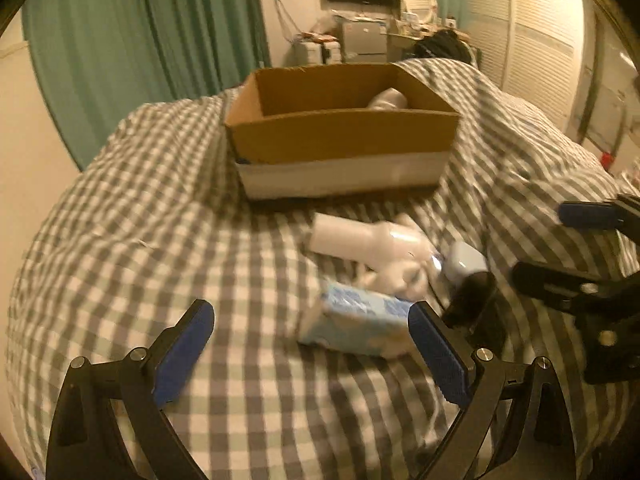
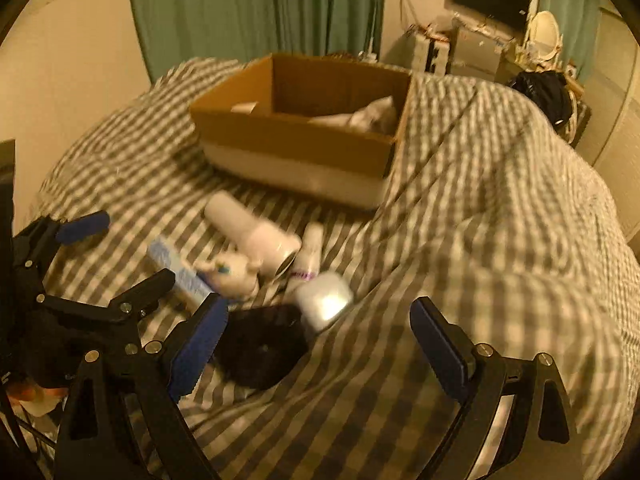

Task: Organize objects
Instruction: 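Grasp the black glasses case with the right tool while the left tool grasps the blue toothpaste box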

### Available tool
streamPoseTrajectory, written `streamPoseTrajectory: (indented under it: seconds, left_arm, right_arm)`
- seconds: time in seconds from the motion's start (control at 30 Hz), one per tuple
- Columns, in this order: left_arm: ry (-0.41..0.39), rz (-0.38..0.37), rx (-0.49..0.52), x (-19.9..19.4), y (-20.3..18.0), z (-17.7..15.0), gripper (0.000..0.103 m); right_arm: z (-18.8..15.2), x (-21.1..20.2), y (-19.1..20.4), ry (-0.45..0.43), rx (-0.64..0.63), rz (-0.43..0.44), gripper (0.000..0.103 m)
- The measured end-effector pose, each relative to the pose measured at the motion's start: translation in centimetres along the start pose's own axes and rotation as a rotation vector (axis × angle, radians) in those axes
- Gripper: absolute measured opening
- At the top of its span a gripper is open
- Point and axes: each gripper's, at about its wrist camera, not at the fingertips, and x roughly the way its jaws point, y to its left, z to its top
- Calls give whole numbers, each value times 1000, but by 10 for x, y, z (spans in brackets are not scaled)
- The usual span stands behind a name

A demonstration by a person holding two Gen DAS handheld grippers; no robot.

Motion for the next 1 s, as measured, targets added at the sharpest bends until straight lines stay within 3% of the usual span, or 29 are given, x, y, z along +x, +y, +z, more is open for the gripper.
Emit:
streamPoseTrajectory:
  seconds: [0.13,0.33,0.6,0.63,0.7,0.77,0.8,0.83,1.0]
  left_arm:
    - [13,-39,63,5,-13,-4,100]
    - [111,-31,81,37,-19,-6,100]
    - [124,-75,124,57,-28,1,98]
    - [121,-81,132,58,-29,0,94]
    - [123,-118,138,57,-30,-1,56]
    - [139,-138,151,57,-32,-4,31]
    - [134,-131,156,55,-32,-5,25]
    - [126,-133,154,53,-31,-5,21]
    - [71,-125,94,27,-14,-1,19]
  right_arm:
    - [-4,3,-3,3,28,16,93]
    - [-4,3,-4,6,41,11,93]
    - [-4,7,-1,13,34,-5,93]
    - [-4,7,-1,13,35,-6,93]
    - [-4,7,-1,14,35,-10,93]
    - [-5,8,0,15,33,-17,93]
    - [-5,8,0,17,31,-20,93]
    - [-5,8,0,17,30,-22,93]
    - [-3,11,1,24,27,-30,93]
